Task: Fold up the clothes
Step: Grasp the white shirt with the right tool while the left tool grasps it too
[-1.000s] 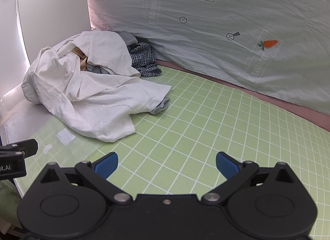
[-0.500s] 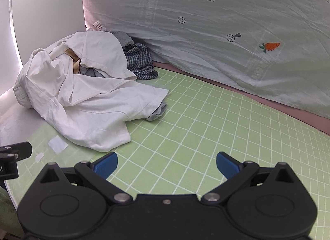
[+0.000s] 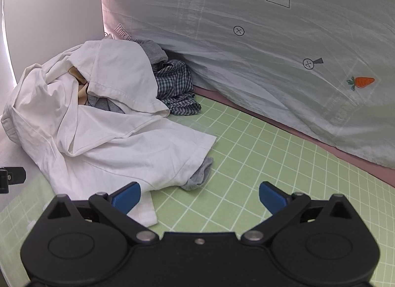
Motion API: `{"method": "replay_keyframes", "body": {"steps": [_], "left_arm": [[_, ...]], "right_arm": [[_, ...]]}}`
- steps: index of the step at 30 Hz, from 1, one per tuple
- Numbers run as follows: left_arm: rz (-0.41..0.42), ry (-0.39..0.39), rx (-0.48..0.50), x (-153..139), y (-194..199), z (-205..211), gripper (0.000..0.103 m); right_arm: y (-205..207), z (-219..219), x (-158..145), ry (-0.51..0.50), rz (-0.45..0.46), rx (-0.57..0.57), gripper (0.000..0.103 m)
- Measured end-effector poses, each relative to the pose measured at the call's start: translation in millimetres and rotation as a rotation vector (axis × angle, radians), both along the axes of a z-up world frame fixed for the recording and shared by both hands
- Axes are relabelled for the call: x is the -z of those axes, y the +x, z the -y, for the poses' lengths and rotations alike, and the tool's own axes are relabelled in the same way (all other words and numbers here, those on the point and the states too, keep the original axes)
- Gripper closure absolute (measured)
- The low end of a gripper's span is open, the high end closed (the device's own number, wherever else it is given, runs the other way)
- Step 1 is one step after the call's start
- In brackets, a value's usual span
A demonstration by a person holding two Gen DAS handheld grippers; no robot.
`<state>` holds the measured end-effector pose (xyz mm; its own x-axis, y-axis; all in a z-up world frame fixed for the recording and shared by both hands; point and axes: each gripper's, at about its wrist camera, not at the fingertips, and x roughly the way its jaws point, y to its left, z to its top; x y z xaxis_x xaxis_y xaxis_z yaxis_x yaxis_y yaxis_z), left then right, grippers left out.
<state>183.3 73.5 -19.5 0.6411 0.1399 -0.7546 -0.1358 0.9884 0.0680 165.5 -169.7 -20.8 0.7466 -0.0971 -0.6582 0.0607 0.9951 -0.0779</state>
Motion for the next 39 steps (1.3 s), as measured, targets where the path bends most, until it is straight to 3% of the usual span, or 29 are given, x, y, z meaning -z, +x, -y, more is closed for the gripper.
{"method": "replay_keyframes", "body": {"steps": [7,10,15,18,22,26,28,29,32,36,39], "left_arm": [[-0.006,0.070,-0.171,5,97,-56,0.010],[-0.003,0.096,-0.252,8,133,-79,0.010],[-0.017,0.103,-0.292,21,156,-90,0.019],[-0.027,0.105,-0.310,29,169,-96,0.022],[-0.034,0.108,-0.333,36,179,-101,0.027],[-0.029,0.112,-0.354,36,177,-101,0.046],[-0.024,0.102,-0.370,34,176,-102,0.053],[-0.021,0.094,-0.375,33,174,-103,0.057],[-0.011,0.072,-0.370,29,169,-101,0.071],[0.005,0.050,-0.343,24,160,-97,0.091],[0.027,0.035,-0.331,16,151,-93,0.095]], "right_arm": [[105,-22,2,-0.034,0.022,-0.047,0.000],[155,-39,14,-0.041,0.000,-0.074,0.006],[226,-50,39,-0.036,-0.049,-0.132,0.021],[255,-59,55,-0.035,-0.072,-0.174,0.025],[279,-73,77,-0.105,-0.105,-0.248,0.036],[297,-80,94,-0.150,-0.126,-0.251,0.038],[304,-77,96,-0.122,-0.148,-0.246,0.051],[308,-76,98,-0.108,-0.159,-0.243,0.075],[300,-69,92,-0.070,-0.136,-0.215,0.092],[285,-59,81,-0.030,-0.092,-0.177,0.097],[260,-46,66,-0.012,-0.027,-0.150,0.098]]}}
